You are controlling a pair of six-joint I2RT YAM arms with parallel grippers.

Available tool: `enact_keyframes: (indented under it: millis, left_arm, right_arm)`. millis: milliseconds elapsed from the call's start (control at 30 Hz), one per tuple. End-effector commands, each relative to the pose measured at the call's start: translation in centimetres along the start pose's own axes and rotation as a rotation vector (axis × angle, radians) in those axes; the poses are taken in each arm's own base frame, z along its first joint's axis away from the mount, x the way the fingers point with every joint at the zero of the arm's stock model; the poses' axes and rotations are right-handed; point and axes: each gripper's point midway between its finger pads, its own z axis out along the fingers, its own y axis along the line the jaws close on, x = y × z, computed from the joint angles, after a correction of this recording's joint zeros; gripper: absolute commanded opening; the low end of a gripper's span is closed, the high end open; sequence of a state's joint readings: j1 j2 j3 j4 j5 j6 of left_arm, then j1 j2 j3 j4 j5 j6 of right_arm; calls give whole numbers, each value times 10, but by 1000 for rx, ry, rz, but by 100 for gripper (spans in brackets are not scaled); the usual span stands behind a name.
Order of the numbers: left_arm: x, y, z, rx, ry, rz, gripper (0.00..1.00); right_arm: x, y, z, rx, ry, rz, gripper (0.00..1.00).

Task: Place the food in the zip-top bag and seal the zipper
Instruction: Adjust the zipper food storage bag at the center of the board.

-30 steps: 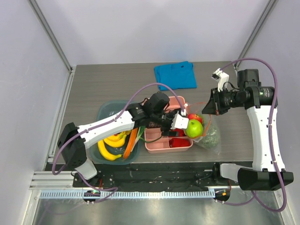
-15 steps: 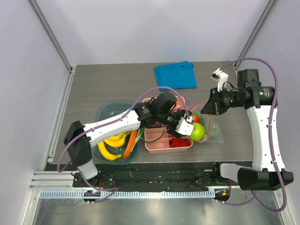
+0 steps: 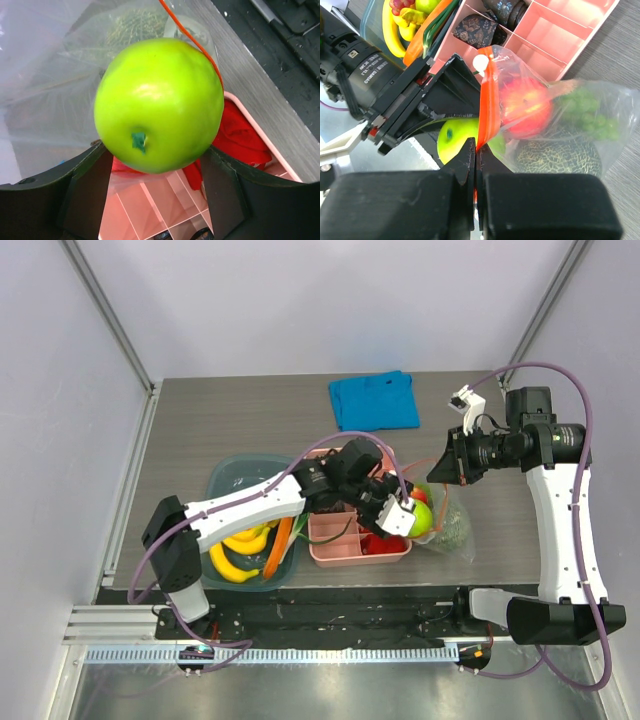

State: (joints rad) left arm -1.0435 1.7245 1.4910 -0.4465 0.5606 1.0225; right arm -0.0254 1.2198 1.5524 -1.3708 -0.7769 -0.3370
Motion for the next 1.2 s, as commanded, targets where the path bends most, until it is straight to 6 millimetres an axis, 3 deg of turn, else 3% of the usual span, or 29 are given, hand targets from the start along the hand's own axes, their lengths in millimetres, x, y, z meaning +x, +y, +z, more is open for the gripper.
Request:
enact_keyframes:
  millis: [0, 133, 200, 233, 267, 400, 567, 633, 733, 933, 1133, 1167]
  left_arm:
    - [-32, 19, -5, -18, -76, -32, 73]
    - [-20, 6, 2, 71, -36, -34, 73]
    - [-9, -13, 4, 157, 2, -60, 72]
    - [-13, -9, 1, 171, 1, -17, 71]
    - [-3, -27, 0, 245, 38, -50, 69]
    - [2, -34, -5, 311, 86, -64, 62]
    - [4, -36, -11, 352, 116, -48, 42]
    - [7, -43, -14, 389, 131, -52, 41]
    - [12, -38, -12, 363, 154, -43, 44]
    - [17, -32, -10, 332, 173, -15, 34]
    - [9, -32, -15, 330, 152, -4, 13]
    - [7, -32, -17, 330, 152, -5, 4]
  right_arm:
    - [4, 24, -9, -72, 11, 22, 1]
    - [4, 25, -10, -71, 8, 20, 1]
    - [4, 25, -10, -69, 7, 19, 1]
    - [3, 25, -11, -68, 5, 18, 1]
    - [4, 25, -10, -66, 8, 20, 1]
    - [4, 24, -10, -68, 10, 21, 1]
    - [3, 23, -9, -68, 11, 25, 1]
    - [2, 23, -9, -69, 12, 26, 1]
    - [2, 23, -8, -75, 11, 26, 1]
    - [2, 24, -9, -77, 8, 27, 1]
    - [3, 22, -8, -70, 12, 29, 1]
    - [3, 22, -8, -68, 13, 29, 1]
